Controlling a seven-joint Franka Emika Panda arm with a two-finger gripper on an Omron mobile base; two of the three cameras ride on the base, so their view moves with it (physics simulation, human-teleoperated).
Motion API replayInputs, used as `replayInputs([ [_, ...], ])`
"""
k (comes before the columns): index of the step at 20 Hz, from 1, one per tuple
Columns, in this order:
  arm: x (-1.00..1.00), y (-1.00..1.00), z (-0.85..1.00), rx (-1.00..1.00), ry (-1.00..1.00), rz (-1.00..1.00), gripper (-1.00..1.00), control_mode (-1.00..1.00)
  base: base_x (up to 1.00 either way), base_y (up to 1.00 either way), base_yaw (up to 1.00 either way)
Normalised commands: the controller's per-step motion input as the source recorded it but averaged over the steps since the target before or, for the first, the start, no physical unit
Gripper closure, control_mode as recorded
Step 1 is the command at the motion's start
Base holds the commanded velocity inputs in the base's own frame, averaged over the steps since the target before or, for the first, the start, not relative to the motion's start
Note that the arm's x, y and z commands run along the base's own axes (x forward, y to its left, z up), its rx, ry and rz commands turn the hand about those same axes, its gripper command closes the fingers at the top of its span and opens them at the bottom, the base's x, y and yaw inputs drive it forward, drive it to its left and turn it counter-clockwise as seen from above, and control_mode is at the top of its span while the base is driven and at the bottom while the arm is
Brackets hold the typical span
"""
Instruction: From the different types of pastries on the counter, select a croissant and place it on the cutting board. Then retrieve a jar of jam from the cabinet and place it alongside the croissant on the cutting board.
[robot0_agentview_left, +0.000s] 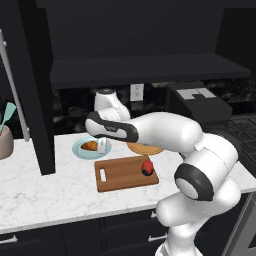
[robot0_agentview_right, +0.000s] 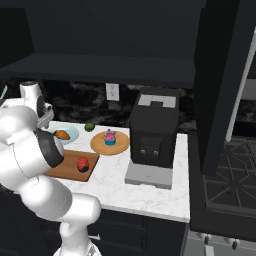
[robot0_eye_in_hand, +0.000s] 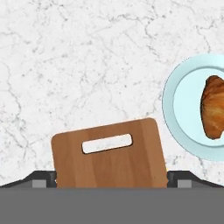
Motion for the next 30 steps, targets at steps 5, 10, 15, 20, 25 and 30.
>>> replayInputs([
  [5,0.11,0.0,-0.17,0.0,0.0,-0.14,-1.0,-1.0,0.0,0.0,0.0],
  [10,0.41,0.0,-0.06,0.0,0.0,-0.11,-1.0,-1.0,0.0,0.0,0.0],
  [15,0.51,0.01,-0.1,0.0,0.0,-0.08,-1.0,-1.0,0.0,0.0,0.0],
  [20,0.37,0.04,0.0,0.02,0.0,-0.04,-1.0,-1.0,0.0,0.0,0.0],
  [25,0.31,0.01,-0.24,0.0,0.0,0.0,-1.0,-1.0,0.0,0.0,0.0],
  [30,0.59,0.0,-0.18,0.0,0.0,0.0,-1.0,-1.0,0.0,0.0,0.0],
])
